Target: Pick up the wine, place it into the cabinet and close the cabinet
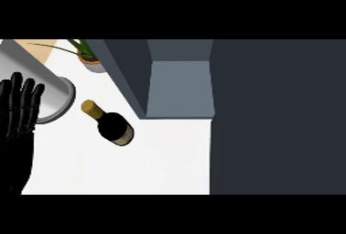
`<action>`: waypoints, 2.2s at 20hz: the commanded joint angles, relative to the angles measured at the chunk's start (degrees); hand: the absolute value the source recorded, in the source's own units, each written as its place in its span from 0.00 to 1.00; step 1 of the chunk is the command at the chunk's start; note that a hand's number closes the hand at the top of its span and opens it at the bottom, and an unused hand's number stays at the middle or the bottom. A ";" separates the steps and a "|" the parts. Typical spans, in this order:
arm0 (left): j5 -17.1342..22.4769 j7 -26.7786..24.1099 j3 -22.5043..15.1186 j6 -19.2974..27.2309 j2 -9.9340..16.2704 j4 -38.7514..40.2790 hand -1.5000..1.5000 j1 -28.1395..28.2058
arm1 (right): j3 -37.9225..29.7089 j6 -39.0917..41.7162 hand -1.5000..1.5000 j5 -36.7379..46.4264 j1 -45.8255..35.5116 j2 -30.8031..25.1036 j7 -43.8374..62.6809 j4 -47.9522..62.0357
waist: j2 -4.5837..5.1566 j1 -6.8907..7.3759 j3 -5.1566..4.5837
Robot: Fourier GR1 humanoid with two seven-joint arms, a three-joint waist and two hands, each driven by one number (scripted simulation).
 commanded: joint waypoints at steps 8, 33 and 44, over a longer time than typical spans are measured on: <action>22.07 5.85 -1.81 -13.81 0.75 9.02 0.00 -7.76 | 7.42 5.65 0.00 -7.35 6.50 1.77 4.90 -5.23 | -0.18 -1.04 -0.88; 33.13 35.53 4.41 0.41 7.22 -6.28 0.00 -18.97 | 22.54 -5.93 0.00 2.00 6.54 1.48 32.90 -32.50 | -0.52 -0.67 -0.80; 29.88 28.70 4.76 -6.02 6.32 1.81 0.00 -14.00 | 28.52 -10.73 0.00 7.52 6.13 0.04 32.65 -31.58 | -0.53 -0.74 -0.85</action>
